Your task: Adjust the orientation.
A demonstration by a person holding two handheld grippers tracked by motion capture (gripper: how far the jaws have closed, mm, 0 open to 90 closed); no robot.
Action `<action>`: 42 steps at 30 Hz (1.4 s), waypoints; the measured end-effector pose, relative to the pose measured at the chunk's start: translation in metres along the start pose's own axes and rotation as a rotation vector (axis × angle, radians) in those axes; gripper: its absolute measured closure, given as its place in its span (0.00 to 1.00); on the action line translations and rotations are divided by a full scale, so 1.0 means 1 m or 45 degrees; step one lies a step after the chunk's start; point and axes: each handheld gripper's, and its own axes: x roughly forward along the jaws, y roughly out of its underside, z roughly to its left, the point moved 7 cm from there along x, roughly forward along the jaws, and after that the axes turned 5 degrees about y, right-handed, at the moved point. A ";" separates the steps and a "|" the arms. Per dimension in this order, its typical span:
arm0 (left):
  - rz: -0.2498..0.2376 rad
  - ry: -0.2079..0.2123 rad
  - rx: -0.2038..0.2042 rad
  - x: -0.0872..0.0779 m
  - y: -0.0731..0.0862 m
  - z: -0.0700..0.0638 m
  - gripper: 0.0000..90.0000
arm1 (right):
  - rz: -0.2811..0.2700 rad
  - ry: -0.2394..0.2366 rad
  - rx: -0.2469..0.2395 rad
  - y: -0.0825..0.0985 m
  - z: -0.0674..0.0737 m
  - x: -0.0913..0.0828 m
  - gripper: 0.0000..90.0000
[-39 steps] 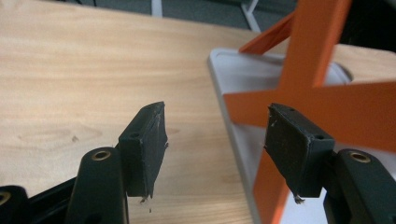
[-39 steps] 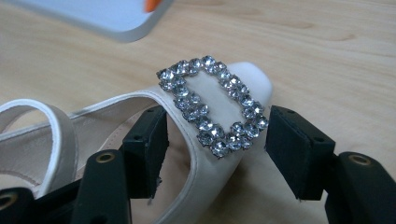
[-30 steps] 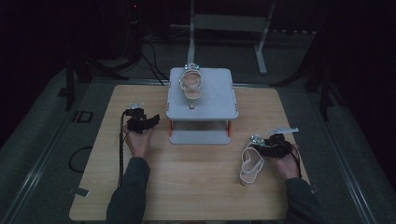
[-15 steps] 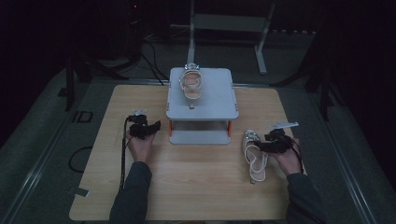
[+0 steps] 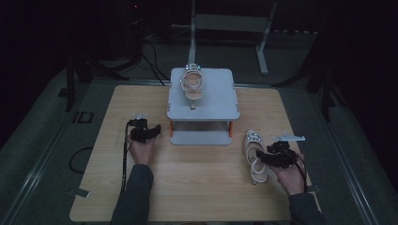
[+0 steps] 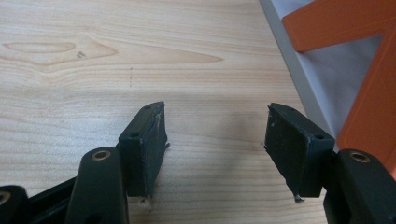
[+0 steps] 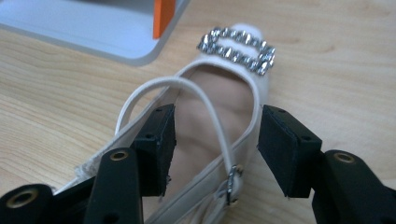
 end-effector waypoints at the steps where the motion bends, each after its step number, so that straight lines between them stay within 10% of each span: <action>1: -0.003 -0.003 -0.004 0.000 0.000 0.000 0.43 | 0.009 -0.002 0.007 0.001 0.001 0.002 0.51; 21: -0.013 -0.034 0.017 0.001 0.001 0.001 0.43 | 0.218 0.033 0.160 0.014 -0.013 0.009 0.63; 33: -0.009 -0.039 0.022 0.000 0.001 0.000 0.43 | 0.295 -0.044 0.407 0.016 -0.018 0.009 0.87; 42: -0.011 -0.040 0.022 0.001 0.001 0.000 0.43 | 0.288 -0.060 0.465 0.016 -0.021 0.011 0.88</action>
